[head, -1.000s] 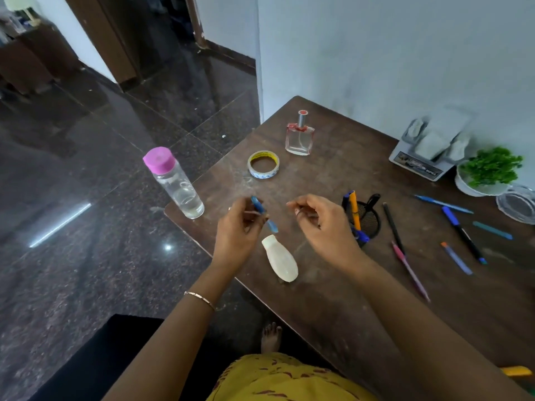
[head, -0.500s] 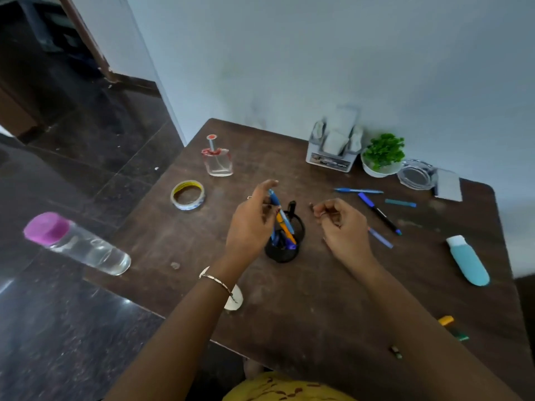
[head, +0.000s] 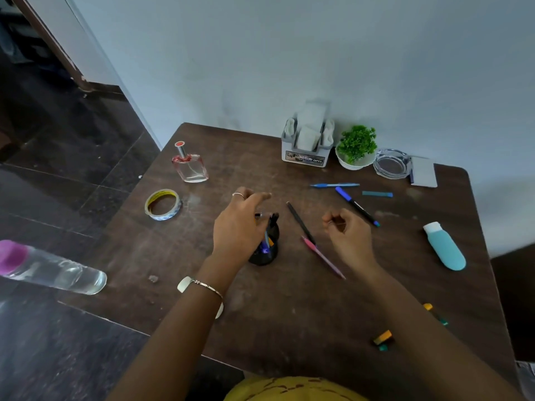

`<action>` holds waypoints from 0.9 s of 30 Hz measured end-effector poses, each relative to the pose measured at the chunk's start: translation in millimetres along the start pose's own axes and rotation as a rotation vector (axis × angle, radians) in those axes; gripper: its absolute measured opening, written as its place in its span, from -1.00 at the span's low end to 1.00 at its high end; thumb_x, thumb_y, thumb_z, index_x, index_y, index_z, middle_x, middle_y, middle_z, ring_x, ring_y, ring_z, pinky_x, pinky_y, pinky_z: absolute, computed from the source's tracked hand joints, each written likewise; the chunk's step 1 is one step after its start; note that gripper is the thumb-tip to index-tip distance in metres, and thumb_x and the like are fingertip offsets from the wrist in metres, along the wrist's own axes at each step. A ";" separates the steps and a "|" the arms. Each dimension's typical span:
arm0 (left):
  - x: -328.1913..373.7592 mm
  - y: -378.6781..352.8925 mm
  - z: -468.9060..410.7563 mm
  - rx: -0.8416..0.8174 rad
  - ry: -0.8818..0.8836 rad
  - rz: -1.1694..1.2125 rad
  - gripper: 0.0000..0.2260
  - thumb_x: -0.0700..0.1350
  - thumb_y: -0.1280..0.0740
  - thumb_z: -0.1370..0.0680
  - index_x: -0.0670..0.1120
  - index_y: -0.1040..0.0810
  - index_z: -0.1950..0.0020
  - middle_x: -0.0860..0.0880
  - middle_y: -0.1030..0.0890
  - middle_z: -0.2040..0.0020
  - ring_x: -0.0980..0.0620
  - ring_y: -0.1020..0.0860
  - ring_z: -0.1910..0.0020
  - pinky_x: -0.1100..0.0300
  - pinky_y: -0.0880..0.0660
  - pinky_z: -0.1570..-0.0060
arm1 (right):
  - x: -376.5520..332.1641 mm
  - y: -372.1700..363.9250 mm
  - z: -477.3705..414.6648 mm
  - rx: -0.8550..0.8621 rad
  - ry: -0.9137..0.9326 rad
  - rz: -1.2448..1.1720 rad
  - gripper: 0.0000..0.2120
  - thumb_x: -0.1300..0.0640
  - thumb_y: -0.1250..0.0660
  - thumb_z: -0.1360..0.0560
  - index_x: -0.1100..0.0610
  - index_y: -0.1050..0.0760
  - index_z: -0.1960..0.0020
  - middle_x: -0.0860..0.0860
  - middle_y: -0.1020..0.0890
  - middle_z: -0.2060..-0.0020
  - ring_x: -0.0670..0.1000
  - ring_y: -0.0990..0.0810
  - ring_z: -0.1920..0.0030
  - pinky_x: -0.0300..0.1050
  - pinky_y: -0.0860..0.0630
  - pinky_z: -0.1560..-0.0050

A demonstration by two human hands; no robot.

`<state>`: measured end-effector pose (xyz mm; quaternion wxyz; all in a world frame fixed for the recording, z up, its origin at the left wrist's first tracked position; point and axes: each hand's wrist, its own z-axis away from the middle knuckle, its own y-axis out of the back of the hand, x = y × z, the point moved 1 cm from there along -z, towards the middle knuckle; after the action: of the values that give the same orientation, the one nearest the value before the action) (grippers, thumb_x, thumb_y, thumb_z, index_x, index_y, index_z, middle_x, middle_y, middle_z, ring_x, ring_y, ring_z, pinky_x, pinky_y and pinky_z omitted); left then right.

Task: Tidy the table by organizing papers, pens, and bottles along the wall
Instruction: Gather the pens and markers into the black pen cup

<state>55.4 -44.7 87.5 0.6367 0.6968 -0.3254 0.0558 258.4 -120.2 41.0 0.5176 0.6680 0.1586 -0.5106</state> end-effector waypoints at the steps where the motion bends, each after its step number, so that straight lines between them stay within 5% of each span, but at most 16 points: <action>1: 6.3 -0.7 -1.4 0.037 -0.016 0.039 -0.73 -0.05 -0.39 -0.50 0.09 -0.56 -0.19 0.08 -0.48 -0.11 0.10 -0.57 0.08 0.14 -0.53 0.22 | 5.0 3.2 -1.0 -0.007 -0.007 0.029 -0.92 0.23 -0.32 -0.52 0.12 -0.57 0.09 -0.11 -0.63 0.15 -0.11 -0.61 0.08 -0.15 -0.53 -0.02; 7: 50.7 -32.1 -12.1 0.016 -0.023 0.311 -0.93 -0.17 -0.38 -0.48 -0.08 -0.58 0.05 0.05 -0.59 0.13 0.12 -0.50 0.21 0.19 -0.50 0.12 | 40.6 6.0 -5.2 -0.227 -0.037 0.300 -0.82 0.05 -0.48 -0.40 0.04 -0.56 0.04 -0.10 -0.60 0.16 -0.11 -0.56 0.12 -0.27 -0.42 0.12; 11: 65.3 -73.8 -16.2 -0.259 0.254 0.498 -0.87 -0.21 -0.31 -0.54 -0.14 -0.51 -0.08 -0.01 -0.61 -0.07 0.07 -0.56 -0.01 0.14 -0.50 -0.06 | 51.2 -3.6 -0.6 -0.414 0.020 0.415 -0.73 -0.01 -0.52 -0.34 0.01 -0.54 0.03 -0.08 -0.59 0.12 -0.06 -0.55 0.08 -0.20 -0.45 0.13; 14: 65.8 -100.5 -18.4 -0.403 0.259 0.299 -0.80 -0.25 -0.24 -0.55 -0.20 -0.46 -0.18 -0.14 -0.54 -0.19 -0.09 -0.53 -0.17 0.07 -0.47 -0.14 | 55.1 -1.9 -0.4 -0.411 0.066 0.464 -0.81 0.08 -0.45 -0.39 0.02 -0.57 0.00 0.01 -0.64 0.06 0.04 -0.59 0.01 -0.09 -0.52 0.04; 18: 62.1 -116.8 -20.3 -0.448 0.216 0.039 -0.68 -0.29 -0.18 -0.56 -0.13 -0.41 -0.30 -0.19 -0.41 -0.26 -0.20 -0.50 -0.16 0.00 -0.46 -0.11 | 64.3 18.2 -2.9 -0.453 0.122 0.514 -0.75 0.12 -0.39 -0.40 0.02 -0.58 -0.08 0.00 -0.61 0.01 0.00 -0.58 -0.04 -0.12 -0.52 -0.02; 27: 70.1 -136.2 -22.8 -0.560 -0.071 -0.532 -0.74 -0.16 -0.31 -0.54 -0.07 -0.41 -0.21 -0.20 -0.30 -0.34 -0.18 -0.39 -0.24 -0.04 -0.50 -0.07 | 94.0 76.8 -14.7 -0.304 0.067 0.461 -0.86 0.07 -0.38 -0.45 0.03 -0.55 0.00 -0.07 -0.57 0.06 -0.06 -0.53 0.02 -0.24 -0.43 0.09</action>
<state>189.3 -53.6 10.3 0.7829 0.5575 -0.1580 -0.2265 363.1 -169.2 1.2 0.7089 0.6177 0.0941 -0.3271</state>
